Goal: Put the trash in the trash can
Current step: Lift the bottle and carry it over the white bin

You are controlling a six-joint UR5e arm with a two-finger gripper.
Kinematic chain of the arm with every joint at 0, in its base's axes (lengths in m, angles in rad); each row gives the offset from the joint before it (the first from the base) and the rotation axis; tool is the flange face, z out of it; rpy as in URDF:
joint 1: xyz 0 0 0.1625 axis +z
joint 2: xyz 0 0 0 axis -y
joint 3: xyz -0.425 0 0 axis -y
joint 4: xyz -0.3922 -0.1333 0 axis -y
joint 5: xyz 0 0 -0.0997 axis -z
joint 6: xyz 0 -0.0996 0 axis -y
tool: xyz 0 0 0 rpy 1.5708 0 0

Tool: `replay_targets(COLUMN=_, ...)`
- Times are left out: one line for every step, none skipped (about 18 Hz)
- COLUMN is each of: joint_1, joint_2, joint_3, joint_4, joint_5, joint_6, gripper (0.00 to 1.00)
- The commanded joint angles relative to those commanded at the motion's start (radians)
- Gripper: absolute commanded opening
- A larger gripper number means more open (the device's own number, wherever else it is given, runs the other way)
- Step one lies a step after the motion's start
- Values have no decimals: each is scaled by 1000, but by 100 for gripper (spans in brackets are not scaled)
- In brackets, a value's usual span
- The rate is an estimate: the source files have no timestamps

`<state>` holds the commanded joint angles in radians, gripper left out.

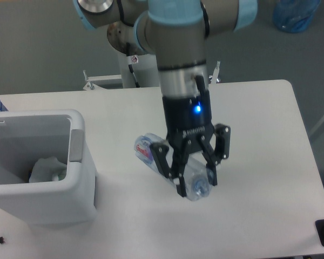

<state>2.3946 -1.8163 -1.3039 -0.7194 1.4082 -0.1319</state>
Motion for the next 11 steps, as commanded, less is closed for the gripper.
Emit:
replay_targets(joint_1=-21, joint_2=14, joint_3=-6, joint_4=0, joint_5=0, joint_6=0, gripper=64)
replay_targets(joint_1=-38, joint_2=26, joint_3=-12, joint_4=0, joint_5=0, joint_6=-2, gripper=64)
replay_targets(joint_1=-58, joint_2=37, joint_3=-20, joint_4=0, joint_5=2, joint_6=0, gripper=64)
replay_targets(joint_1=-72, joint_2=45, joint_3=-21, joint_4=0, joint_5=2, joint_6=-2, gripper=64)
replay_targets(joint_1=-86, joint_2=48, joint_3=-23, joint_4=0, joint_5=2, joint_6=-2, gripper=64)
replay_targets(joint_1=-101, joint_2=49, joint_3=-21, joint_4=0, joint_5=2, joint_6=-2, gripper=64)
replay_targets(joint_1=-112, joint_2=54, joint_3=-23, joint_4=0, joint_5=2, joint_6=-2, gripper=64)
replay_targets(joint_1=-123, joint_2=55, joint_3=-23, joint_4=0, joint_5=2, joint_6=-2, gripper=64)
replay_targets(joint_1=-132, joint_2=57, joint_3=-23, joint_4=0, joint_5=2, joint_6=-2, gripper=64)
replay_targets(joint_1=-143, joint_2=58, joint_3=-25, joint_4=0, joint_5=2, joint_6=-2, gripper=64)
replay_targets(joint_1=-155, joint_2=58, joint_3=-23, joint_4=0, joint_5=2, joint_6=0, gripper=64)
